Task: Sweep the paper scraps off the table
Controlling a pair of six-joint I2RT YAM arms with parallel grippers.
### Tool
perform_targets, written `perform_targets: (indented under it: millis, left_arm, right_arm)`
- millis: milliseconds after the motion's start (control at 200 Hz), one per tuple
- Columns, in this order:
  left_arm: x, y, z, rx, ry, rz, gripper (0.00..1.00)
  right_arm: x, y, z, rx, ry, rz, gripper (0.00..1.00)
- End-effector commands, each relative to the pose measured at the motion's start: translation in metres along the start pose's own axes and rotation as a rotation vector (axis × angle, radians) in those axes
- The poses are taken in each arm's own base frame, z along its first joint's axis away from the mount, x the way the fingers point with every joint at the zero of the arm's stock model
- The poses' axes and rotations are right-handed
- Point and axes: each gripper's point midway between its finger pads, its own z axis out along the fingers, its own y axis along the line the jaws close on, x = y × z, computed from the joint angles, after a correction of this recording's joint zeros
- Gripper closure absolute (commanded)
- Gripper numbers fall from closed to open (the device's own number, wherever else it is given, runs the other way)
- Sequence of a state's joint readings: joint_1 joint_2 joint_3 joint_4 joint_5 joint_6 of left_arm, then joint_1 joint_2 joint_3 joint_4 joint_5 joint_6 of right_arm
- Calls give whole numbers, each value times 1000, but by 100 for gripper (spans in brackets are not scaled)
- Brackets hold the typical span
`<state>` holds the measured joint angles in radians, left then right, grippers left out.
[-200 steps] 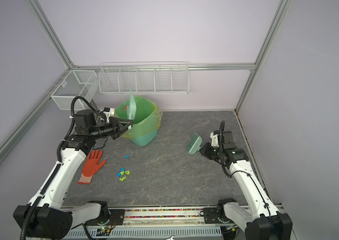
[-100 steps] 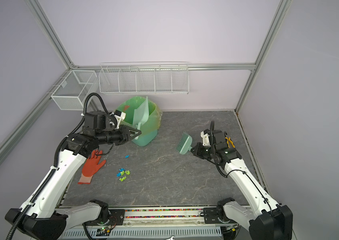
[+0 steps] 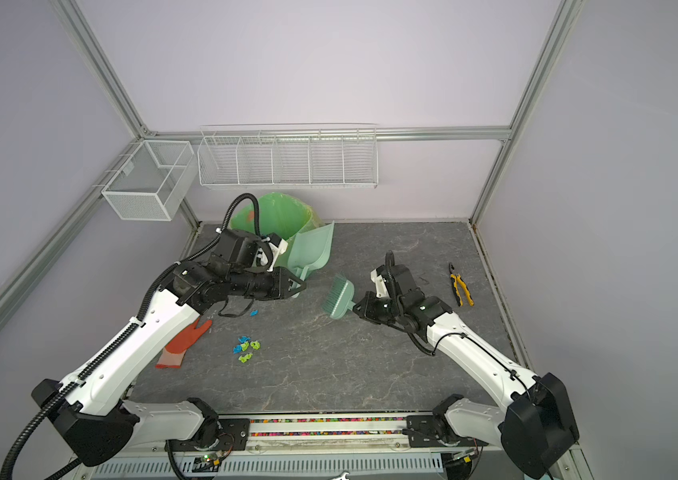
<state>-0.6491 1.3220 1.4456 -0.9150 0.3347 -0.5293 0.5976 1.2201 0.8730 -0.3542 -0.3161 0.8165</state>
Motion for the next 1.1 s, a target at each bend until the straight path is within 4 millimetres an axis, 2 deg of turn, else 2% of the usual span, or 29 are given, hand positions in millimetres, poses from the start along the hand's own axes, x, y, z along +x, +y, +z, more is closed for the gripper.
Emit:
perform_targets:
  millis: [0,265,340,355,460,670,875,1095]
  left_arm:
    - [-5,7,-5,-68,-5,52,100]
    - [-5,22,3,-155,36,81,100]
    - [-8,22,3,-163,33,86,100]
    - [-8,23,4,-165,33,87,100]
    - [-11,23,3,-176,27,96,100]
    - [-13,27,4,-201,27,109,100]
    - [-11,32,6,-223,37,116,100]
    - [-13,39,7,-261,39,128,100]
  right_arm:
    - [2,20,13,-51,-17,10,93]
    - [25,49,40,-108,28,5,93]
    - [32,65,51,-167,52,23,93]
    - [28,79,50,-196,46,16,93]
    - [33,105,63,-225,64,-7,93]
    - [48,141,97,-278,127,-4,93]
    - [51,159,130,-307,139,29,93]
    - [46,157,147,-303,81,82,93]
